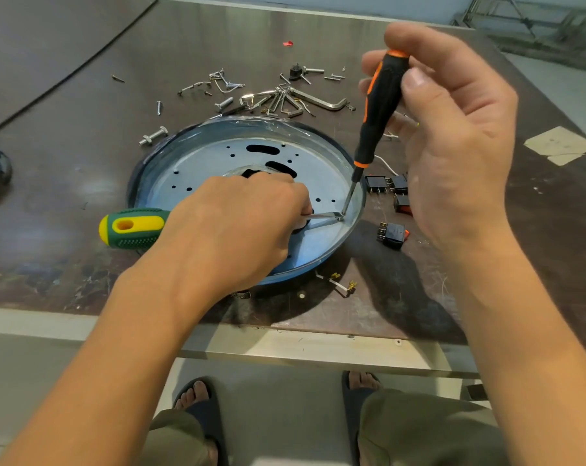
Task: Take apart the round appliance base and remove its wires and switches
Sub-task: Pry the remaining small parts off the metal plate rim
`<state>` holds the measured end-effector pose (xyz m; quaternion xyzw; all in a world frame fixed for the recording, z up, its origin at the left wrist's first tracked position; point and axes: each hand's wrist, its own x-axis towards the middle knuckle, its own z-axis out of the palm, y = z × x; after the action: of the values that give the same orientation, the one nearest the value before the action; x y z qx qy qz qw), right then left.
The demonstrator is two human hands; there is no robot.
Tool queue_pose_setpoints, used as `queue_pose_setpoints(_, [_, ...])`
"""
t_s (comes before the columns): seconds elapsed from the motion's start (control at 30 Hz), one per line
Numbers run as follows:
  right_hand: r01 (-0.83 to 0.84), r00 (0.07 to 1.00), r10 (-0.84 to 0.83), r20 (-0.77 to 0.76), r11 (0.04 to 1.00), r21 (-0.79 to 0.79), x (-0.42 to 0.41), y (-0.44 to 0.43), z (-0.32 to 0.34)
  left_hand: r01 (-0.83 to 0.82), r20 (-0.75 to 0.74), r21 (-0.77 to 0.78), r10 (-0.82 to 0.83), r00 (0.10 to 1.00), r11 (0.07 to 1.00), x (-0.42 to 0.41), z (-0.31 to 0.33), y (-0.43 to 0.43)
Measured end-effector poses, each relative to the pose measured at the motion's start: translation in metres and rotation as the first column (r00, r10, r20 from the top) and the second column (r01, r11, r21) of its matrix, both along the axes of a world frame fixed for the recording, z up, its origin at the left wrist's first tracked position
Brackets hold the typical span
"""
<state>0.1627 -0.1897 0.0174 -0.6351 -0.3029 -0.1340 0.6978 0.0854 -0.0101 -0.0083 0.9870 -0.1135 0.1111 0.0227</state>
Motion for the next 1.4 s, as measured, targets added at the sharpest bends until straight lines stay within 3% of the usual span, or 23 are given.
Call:
queue_pose_setpoints(0.23, [0.056, 0.993, -0.041, 0.113, 0.989, -0.135, -0.0003, 0.0019, 0.0003, -0.005, -0.003, -0.013, 0.005, 1.000, 1.000, 0.0005, -0.0010, 0.0003])
queue_pose_setpoints(0.37, [-0.070, 0.997, 0.071, 0.014, 0.996, -0.046, -0.0033, 0.0013, 0.0007, -0.002, -0.004, -0.004, 0.002, 1.000, 1.000, 0.0011, -0.0010, 0.0007])
queue_pose_setpoints(0.53, [0.082, 0.992, -0.072, 0.107, 0.992, -0.095, -0.0016, 0.0034, 0.0024, -0.005, -0.003, -0.005, 0.005, 1.000, 1.000, 0.0008, -0.0015, 0.0005])
queue_pose_setpoints(0.73, [-0.043, 0.998, 0.045, -0.040, 0.998, 0.033, -0.0027, -0.0013, 0.0023, -0.003, -0.002, -0.005, 0.003, 1.000, 1.000, 0.0017, -0.0017, 0.0014])
queue_pose_setpoints(0.93, [0.080, 0.993, -0.074, 0.093, 0.994, -0.067, 0.0001, 0.0033, 0.0013, -0.005, -0.003, -0.017, 0.005, 1.000, 1.000, 0.0014, -0.0019, 0.0010])
queue_pose_setpoints(1.1, [-0.034, 0.999, 0.035, -0.029, 0.999, 0.030, -0.0012, 0.0015, 0.0018, -0.011, 0.008, -0.015, 0.011, 1.000, 1.000, 0.0001, -0.0014, 0.0000])
queue_pose_setpoints(1.27, [0.051, 0.996, -0.048, 0.073, 0.998, -0.036, -0.0006, 0.0039, 0.0023, -0.009, 0.009, -0.016, 0.009, 1.000, 1.000, 0.0001, -0.0006, 0.0004])
queue_pose_setpoints(1.4, [-0.005, 1.000, 0.005, -0.005, 0.999, 0.034, 0.0005, -0.0002, 0.0015, -0.001, 0.014, -0.013, 0.001, 1.000, 1.000, 0.0004, -0.0007, 0.0000])
